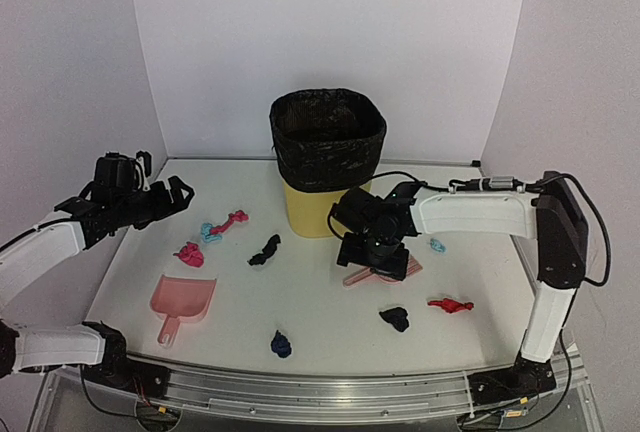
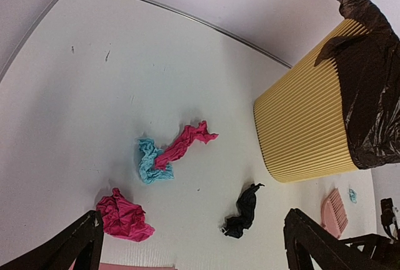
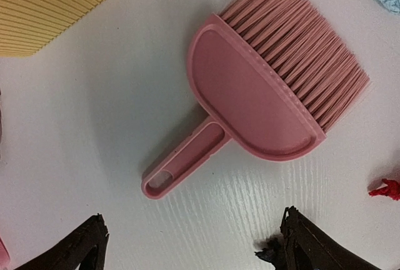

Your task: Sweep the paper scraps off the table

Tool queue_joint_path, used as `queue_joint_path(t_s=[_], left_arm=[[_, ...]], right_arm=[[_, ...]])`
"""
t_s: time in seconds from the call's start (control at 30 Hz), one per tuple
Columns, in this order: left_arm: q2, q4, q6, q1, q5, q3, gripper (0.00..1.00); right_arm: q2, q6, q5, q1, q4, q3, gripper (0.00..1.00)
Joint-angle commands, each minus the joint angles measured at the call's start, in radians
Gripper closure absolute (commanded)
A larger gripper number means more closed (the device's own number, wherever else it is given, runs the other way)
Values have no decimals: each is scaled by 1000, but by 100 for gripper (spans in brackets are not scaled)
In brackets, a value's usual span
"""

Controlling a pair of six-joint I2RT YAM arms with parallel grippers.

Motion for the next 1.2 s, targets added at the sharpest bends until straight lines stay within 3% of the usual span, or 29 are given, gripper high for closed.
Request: queue_joint_path(t_s=[0.0, 0.23, 0.53, 1.17], left_arm=[[-84, -14, -61, -5, 12, -13, 0], [-155, -40, -79, -4, 76, -39, 0], [-191, -56, -82, -5, 125, -50, 0], [-214, -75, -91, -4, 139, -56, 0]], right_arm=[[73, 223, 135, 12, -45, 83, 10], [167, 367, 208, 46, -74, 114, 15], [270, 376, 205, 52, -75, 200, 21], [328, 445, 147, 52, -74, 172, 42]])
